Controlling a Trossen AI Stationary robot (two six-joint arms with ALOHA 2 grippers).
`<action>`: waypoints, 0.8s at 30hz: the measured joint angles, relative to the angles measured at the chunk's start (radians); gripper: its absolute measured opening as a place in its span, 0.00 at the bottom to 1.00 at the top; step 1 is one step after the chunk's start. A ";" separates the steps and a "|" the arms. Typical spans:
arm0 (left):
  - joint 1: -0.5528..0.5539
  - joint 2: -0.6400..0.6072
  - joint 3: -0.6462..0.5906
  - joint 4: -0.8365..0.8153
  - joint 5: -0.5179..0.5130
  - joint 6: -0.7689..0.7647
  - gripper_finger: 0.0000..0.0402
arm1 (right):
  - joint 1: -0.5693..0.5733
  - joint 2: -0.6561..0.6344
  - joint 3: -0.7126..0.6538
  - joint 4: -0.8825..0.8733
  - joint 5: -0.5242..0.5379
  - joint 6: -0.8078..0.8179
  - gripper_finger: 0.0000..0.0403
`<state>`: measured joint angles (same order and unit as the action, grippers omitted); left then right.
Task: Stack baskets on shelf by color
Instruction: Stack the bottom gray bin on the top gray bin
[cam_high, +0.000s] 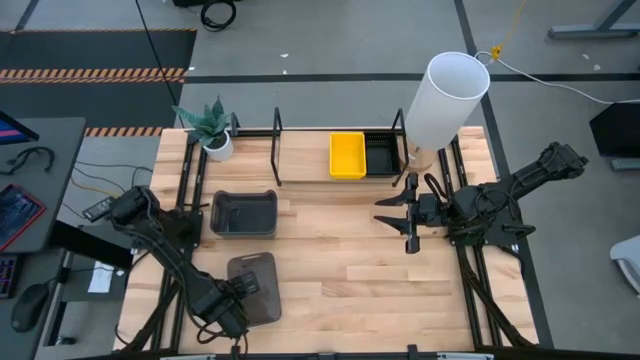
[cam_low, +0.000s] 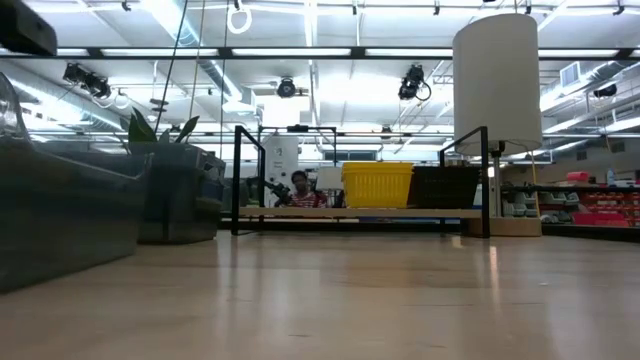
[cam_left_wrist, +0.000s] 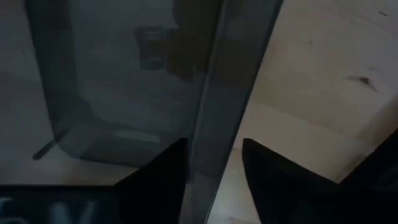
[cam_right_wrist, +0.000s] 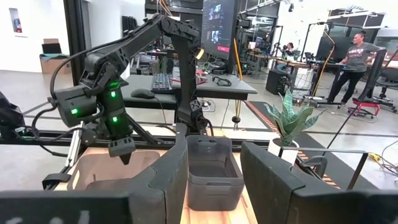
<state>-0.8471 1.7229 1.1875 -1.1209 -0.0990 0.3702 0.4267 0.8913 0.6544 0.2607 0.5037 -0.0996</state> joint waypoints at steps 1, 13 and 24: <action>0.001 0.000 -0.004 0.004 0.001 0.000 0.37 | 0.000 0.000 0.000 0.000 0.000 0.000 0.38; 0.080 -0.002 0.101 0.025 0.059 -0.099 0.02 | 0.000 0.000 0.000 0.000 0.000 0.002 0.38; 0.235 -0.171 0.239 -0.055 -0.047 -0.453 0.01 | 0.000 0.000 0.000 0.000 0.000 0.003 0.38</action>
<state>-0.6116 1.5522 1.4266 -1.1761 -0.1464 -0.0832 0.4263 0.8913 0.6544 0.2604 0.5041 -0.0971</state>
